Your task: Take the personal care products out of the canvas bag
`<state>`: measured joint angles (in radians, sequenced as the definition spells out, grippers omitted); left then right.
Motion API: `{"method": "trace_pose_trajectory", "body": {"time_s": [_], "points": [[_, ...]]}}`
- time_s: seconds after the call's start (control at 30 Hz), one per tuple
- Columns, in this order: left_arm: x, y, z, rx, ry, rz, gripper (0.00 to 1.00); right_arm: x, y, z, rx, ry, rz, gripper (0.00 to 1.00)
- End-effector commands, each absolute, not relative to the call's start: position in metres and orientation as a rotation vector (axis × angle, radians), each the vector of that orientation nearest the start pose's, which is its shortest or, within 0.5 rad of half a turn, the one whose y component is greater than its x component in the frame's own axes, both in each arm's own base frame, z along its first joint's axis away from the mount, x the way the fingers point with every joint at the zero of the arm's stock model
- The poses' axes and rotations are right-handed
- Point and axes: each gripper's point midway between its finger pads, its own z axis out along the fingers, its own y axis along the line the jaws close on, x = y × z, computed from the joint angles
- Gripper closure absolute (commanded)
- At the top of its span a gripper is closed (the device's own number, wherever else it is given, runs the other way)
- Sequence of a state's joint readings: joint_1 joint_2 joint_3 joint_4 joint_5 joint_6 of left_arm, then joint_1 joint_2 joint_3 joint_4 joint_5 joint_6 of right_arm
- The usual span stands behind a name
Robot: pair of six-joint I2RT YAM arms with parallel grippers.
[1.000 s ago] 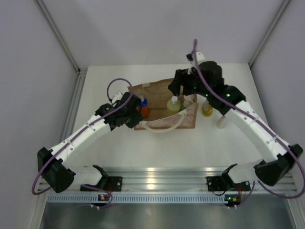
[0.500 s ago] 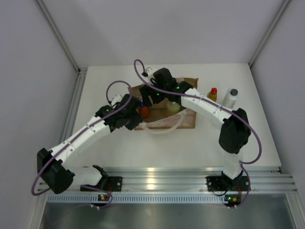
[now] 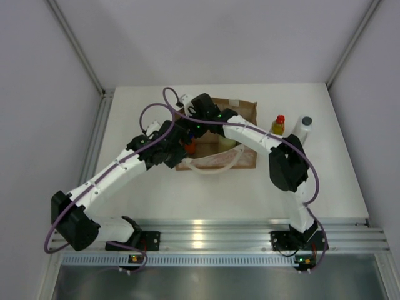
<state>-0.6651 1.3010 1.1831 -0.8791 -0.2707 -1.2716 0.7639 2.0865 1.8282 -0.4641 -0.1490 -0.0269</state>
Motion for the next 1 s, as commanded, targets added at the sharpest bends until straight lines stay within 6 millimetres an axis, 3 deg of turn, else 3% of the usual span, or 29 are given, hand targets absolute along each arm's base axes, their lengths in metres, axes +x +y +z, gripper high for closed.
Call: {"method": "trace_pose_trajectory", "body": {"time_s": [0.0, 0.2, 0.37, 0.43, 0.53, 0.57, 0.77, 0.97], "points": [[0.269, -0.193, 0.191, -0.850, 2.394, -0.431, 0.61, 0.394, 0.440, 0.161, -1.034, 1.988, 0.634, 0.11], [0.273, -0.189, 0.197, -0.850, 2.382, -0.440, 0.61, 0.393, 0.445, 0.129, -1.048, 2.027, 0.639, 0.22], [0.275, -0.186, 0.198, -0.855, 2.381, -0.441, 0.61, 0.396, 0.443, 0.128, -1.021, 2.040, 0.623, 0.62], [0.276, -0.185, 0.199, -0.858, 2.376, -0.447, 0.61, 0.398, 0.442, 0.137, -1.005, 2.028, 0.614, 0.71], [0.277, -0.184, 0.201, -0.862, 2.371, -0.450, 0.61, 0.401, 0.441, 0.160, -0.982, 1.989, 0.607, 0.85], [0.277, -0.184, 0.201, -0.862, 2.371, -0.450, 0.61, 0.402, 0.440, 0.167, -0.972, 1.980, 0.603, 0.99], [0.277, -0.183, 0.202, -0.877, 2.360, -0.454, 0.61, 0.405, 0.431, 0.242, -0.862, 1.875, 0.599, 1.00], [0.277, -0.180, 0.205, -0.895, 2.341, -0.458, 0.61, 0.401, 0.414, 0.295, -0.758, 1.831, 0.588, 1.00]]}}
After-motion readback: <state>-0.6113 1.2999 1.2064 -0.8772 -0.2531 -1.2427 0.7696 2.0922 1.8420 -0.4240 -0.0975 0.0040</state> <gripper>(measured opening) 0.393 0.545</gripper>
